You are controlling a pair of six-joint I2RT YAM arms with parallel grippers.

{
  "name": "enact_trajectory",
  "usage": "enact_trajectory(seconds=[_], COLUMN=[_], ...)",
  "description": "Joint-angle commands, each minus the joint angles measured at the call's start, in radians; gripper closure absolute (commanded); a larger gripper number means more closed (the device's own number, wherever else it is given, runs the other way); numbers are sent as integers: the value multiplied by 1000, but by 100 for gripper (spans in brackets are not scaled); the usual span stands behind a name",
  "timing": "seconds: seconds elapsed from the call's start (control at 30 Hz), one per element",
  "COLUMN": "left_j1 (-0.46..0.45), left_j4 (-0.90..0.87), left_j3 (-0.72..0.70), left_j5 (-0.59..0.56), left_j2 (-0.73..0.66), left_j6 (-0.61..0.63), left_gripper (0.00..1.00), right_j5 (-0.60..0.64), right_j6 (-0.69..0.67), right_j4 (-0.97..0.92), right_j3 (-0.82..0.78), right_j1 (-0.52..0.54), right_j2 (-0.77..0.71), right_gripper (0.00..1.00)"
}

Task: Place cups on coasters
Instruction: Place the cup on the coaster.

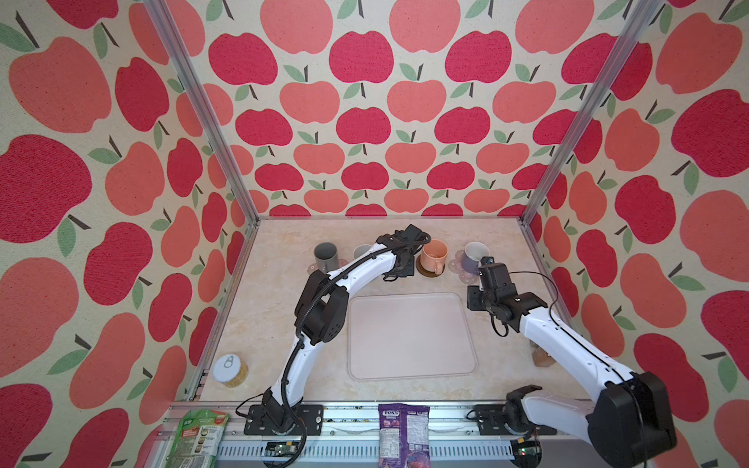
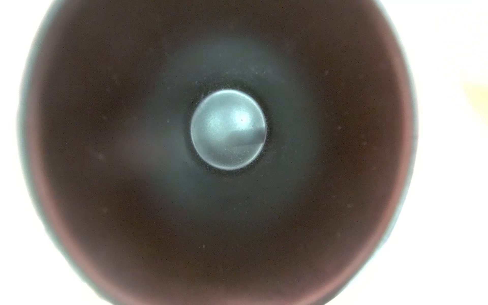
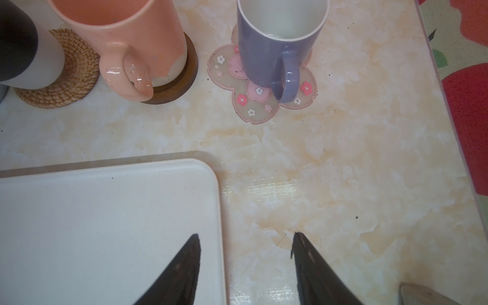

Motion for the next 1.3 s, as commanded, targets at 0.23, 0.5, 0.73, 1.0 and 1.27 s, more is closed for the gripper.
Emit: enact_trajectory(seconds=[0.23,0.5,0.73,1.0,1.27], left_j1=[14,15,15,6,-3], left_j4=[-22,-14,-10,-11,-28], left_j3=[121,123,104,102,106], left_j5=[-68,-61,-43,-21,-12], left_j2=[59,73,75,83,89], left_j6=[-53,-66,-88,-113,-130], left_gripper=[100,100,100,100,100], right_j5=[-10,-20,-19,-20,-20], right_j6=[-27,-28,-26,-25,-22], right_j4=[6,12,13,13,16], right_j3=[-7,-16,-28,-39,-47], right_j1=[-9,-11,-11,-14,-15], right_j2=[-12,-12,-20,-30,-37], right_gripper=[41,41,41,41,41])
